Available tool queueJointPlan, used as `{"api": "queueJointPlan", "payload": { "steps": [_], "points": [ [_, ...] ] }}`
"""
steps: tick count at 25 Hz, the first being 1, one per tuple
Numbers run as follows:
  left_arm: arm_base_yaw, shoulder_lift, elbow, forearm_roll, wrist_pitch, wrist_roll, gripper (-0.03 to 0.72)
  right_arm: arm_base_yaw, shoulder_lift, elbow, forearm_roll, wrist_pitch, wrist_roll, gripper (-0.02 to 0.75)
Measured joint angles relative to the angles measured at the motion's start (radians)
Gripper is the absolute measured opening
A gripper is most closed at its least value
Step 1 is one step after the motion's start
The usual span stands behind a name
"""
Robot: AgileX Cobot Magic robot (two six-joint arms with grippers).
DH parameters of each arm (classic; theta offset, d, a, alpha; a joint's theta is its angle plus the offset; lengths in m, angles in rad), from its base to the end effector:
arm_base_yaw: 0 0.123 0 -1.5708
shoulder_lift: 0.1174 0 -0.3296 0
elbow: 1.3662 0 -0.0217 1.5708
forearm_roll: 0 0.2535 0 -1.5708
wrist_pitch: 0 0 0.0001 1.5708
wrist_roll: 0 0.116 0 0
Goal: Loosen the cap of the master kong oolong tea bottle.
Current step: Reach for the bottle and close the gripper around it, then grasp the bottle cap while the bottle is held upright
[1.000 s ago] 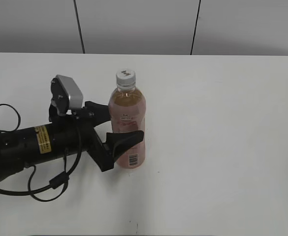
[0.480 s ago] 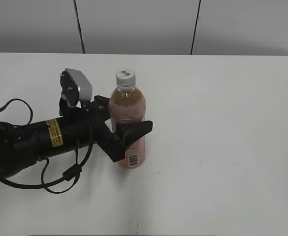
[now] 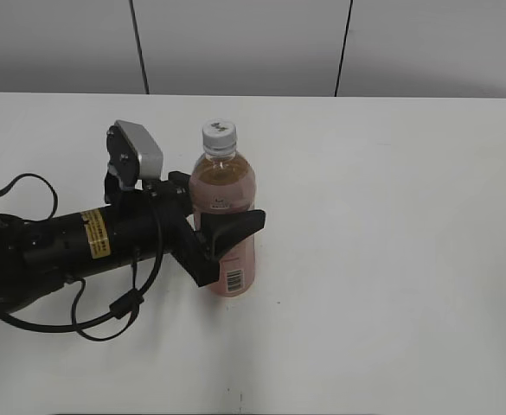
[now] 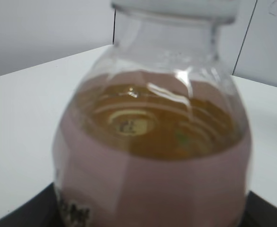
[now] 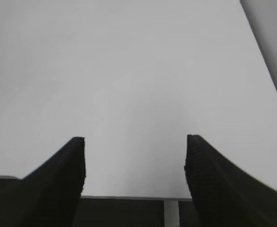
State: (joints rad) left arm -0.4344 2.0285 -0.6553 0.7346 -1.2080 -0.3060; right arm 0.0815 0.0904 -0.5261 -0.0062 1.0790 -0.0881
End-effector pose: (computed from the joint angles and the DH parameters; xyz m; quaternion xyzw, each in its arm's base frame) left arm 0.2961 -0.2175 0.1454 0.3648 0.6631 -0.3784 0.5329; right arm -0.0152 -0.0019 0.2751 -0.0740 0.8709 -0.0047 0.4858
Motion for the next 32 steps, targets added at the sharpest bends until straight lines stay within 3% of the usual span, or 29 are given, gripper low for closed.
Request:
{"api": "queueJointPlan", "payload": {
  "steps": [9, 17, 24, 32],
  "points": [
    [0.000, 0.000, 0.000, 0.001, 0.000, 0.000, 0.414, 0.000, 0.475, -0.083, 0.296, -0.065, -0.299, 0.501],
    [0.000, 0.000, 0.000, 0.002, -0.002, 0.000, 0.414, 0.000, 0.947, -0.281, 0.500, -0.048, -0.488, 0.496],
    [0.000, 0.000, 0.000, 0.002, -0.002, 0.000, 0.414, 0.061, 1.145, -0.438, 0.500, -0.022, -0.486, 0.465],
    [0.000, 0.000, 0.000, 0.002, -0.002, 0.002, 0.414, 0.352, 1.322, -0.661, 0.299, -0.005, -0.256, 0.461]
  ]
}}
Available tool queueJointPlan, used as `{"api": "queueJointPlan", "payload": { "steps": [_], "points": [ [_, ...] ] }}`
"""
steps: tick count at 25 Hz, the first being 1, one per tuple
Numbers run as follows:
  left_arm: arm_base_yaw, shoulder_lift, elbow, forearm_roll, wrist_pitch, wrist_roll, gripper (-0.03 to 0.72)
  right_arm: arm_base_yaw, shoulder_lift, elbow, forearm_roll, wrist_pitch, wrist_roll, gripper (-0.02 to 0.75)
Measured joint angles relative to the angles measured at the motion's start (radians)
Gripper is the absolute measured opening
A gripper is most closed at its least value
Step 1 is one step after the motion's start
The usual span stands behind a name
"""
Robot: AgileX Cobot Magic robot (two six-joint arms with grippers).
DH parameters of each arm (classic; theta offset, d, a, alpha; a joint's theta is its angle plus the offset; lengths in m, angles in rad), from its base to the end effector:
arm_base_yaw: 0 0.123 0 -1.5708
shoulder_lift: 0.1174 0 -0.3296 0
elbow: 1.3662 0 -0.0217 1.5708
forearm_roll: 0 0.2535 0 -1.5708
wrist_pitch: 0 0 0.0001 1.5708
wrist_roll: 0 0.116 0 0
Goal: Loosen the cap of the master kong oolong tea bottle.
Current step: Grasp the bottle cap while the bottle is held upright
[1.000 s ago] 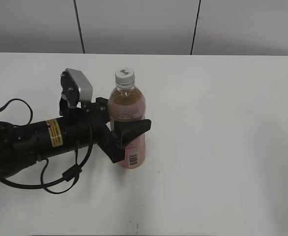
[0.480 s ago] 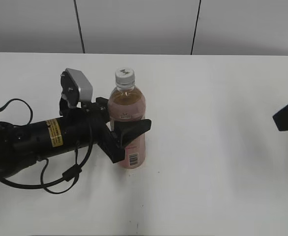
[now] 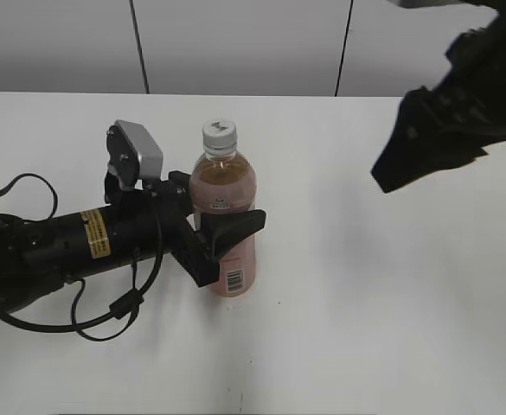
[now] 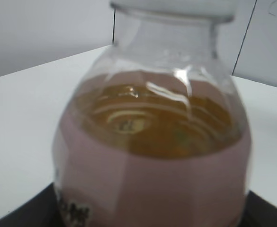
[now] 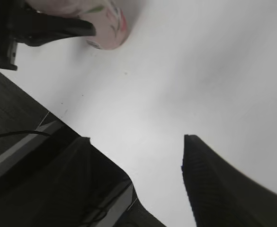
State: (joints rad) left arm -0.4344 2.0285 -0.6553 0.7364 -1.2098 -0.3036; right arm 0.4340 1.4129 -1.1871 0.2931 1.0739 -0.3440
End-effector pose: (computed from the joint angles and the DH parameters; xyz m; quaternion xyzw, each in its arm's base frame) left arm 0.2959 -0.2176 0.1456 0.3662 0.6618 -0.3785 0.5335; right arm 0.2434 0.1453 0.3344 -0.3270 0.9180 0.1465 0.1699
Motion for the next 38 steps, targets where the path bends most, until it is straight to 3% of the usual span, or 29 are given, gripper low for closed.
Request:
{"api": "queueJointPlan", "payload": {
  "steps": [5, 13, 21, 30, 38],
  "points": [
    [0.000, 0.000, 0.000, 0.000, 0.000, 0.000, 0.414, 0.152, 0.086, -0.136, -0.045, 0.034, 0.056, 0.461],
    [0.000, 0.000, 0.000, 0.000, 0.000, 0.000, 0.414, 0.300, 0.232, -0.340, -0.088, 0.056, 0.101, 0.461],
    [0.000, 0.000, 0.000, 0.000, 0.000, 0.000, 0.414, 0.315, 0.391, -0.535, -0.143, 0.128, 0.054, 0.461],
    [0.000, 0.000, 0.000, 0.000, -0.001, 0.000, 0.414, 0.315, 0.459, -0.580, -0.163, 0.134, -0.032, 0.461],
    [0.000, 0.000, 0.000, 0.000, -0.001, 0.000, 0.414, 0.317, 0.464, -0.586, -0.176, 0.066, 0.357, 0.461]
  ]
}}
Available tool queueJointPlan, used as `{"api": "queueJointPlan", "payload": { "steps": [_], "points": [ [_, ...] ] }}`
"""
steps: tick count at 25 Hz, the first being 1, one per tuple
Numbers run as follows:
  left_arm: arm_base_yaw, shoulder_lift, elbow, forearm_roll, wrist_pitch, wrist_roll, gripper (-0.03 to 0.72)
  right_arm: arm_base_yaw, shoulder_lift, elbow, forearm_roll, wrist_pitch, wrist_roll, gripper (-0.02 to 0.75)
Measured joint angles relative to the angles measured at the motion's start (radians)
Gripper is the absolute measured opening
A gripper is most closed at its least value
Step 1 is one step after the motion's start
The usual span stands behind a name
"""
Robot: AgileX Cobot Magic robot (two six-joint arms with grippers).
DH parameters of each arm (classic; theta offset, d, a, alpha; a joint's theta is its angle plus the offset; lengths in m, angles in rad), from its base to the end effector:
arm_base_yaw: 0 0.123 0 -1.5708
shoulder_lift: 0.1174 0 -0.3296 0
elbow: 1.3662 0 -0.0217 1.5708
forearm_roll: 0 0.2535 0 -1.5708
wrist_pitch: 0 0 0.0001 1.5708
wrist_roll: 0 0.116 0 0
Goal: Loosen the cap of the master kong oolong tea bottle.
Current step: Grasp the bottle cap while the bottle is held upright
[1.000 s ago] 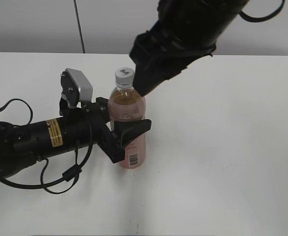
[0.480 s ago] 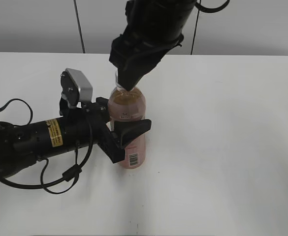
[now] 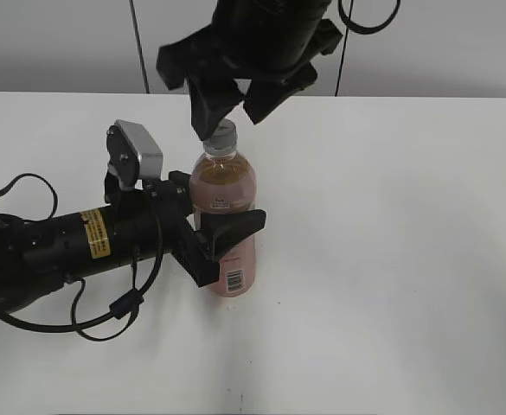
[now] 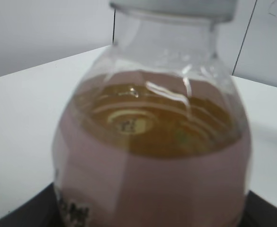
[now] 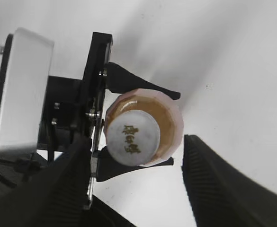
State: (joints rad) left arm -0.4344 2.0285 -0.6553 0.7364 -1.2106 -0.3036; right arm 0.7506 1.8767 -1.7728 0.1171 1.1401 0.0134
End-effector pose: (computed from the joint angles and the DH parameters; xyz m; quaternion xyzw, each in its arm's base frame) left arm 0.2959 -0.2176 0.1456 0.3661 0.6616 -0.3787 0.5337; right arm 0.3103 0.3063 0.3355 -0.3399 0.9160 0.1294 0.1691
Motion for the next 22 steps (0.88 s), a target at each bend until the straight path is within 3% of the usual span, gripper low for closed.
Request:
{"api": "queueJointPlan", "payload": {
  "steps": [8, 19, 22],
  "points": [
    [0.000, 0.000, 0.000, 0.000, 0.000, 0.000, 0.414, 0.000, 0.016, 0.000, 0.000, 0.000, 0.209, 0.461],
    [0.000, 0.000, 0.000, 0.000, 0.000, 0.000, 0.414, 0.000, 0.039, -0.001, 0.008, -0.023, 0.257, 0.459],
    [0.000, 0.000, 0.000, 0.000, 0.000, 0.000, 0.414, 0.000, 0.039, -0.001, 0.009, -0.030, 0.258, 0.405]
  ]
}}
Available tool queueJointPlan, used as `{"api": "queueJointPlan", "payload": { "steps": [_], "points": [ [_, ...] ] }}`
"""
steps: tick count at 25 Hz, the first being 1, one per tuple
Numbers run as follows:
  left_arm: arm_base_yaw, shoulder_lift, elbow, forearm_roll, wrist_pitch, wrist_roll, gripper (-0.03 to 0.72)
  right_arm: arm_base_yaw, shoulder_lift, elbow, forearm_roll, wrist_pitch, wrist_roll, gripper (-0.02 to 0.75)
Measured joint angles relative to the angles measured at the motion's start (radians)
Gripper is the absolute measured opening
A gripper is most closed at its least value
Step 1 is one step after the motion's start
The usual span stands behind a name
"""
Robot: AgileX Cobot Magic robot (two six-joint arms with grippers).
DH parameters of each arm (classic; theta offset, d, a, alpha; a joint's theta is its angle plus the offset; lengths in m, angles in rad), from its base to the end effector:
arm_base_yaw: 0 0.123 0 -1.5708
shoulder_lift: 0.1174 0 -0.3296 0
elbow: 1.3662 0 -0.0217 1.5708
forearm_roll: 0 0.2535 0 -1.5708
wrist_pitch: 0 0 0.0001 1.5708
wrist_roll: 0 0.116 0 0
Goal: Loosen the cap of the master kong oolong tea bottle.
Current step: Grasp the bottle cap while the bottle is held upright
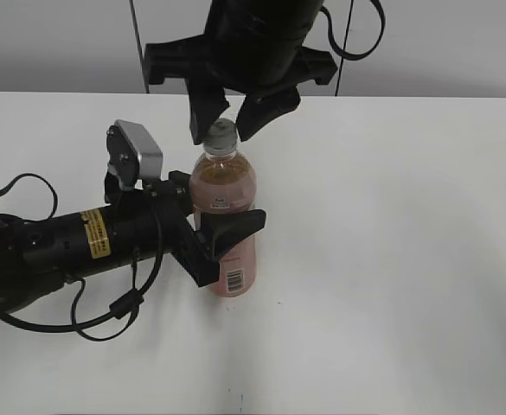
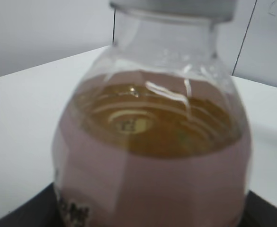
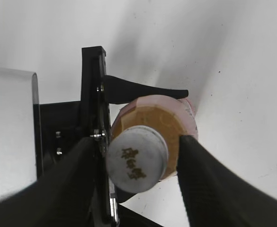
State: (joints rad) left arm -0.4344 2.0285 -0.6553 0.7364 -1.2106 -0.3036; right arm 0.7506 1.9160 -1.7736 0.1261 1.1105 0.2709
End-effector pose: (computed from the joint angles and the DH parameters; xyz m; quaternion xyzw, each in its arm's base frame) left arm 0.2959 -0.2176 0.1456 0.3661 0.6616 -0.3787 0.5337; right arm 0.3180 0.3145 0.3198 -0.2166 0.9534 0.1513 0.1454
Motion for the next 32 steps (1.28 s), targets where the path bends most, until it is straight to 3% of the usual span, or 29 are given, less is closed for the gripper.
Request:
{"api": "queueJointPlan", "payload": {
  "steps": [3, 9, 18, 21, 29, 32],
  "points": [
    [0.000, 0.000, 0.000, 0.000, 0.000, 0.000, 0.414, 0.000, 0.000, 0.000, 0.000, 0.000, -0.011, 0.281],
    [0.000, 0.000, 0.000, 0.002, 0.000, 0.004, 0.414, 0.000, 0.000, 0.000, 0.004, 0.009, -0.238, 0.281],
    [-0.002, 0.000, 0.000, 0.017, 0.000, 0.020, 0.407, 0.000, 0.000, -0.009, 0.008, 0.055, -1.161, 0.274],
    [-0.003, 0.000, 0.000, 0.021, 0.000, 0.023, 0.403, 0.000, 0.000, -0.009, 0.008, 0.061, -1.347, 0.274],
    [-0.003, 0.000, 0.000, 0.022, 0.000, 0.023, 0.403, 0.000, 0.000, -0.009, 0.018, 0.062, -1.402, 0.274],
    [-0.003, 0.000, 0.000, 0.024, 0.000, 0.020, 0.403, 0.000, 0.000, -0.009, 0.024, 0.064, -1.359, 0.343]
  ]
}}
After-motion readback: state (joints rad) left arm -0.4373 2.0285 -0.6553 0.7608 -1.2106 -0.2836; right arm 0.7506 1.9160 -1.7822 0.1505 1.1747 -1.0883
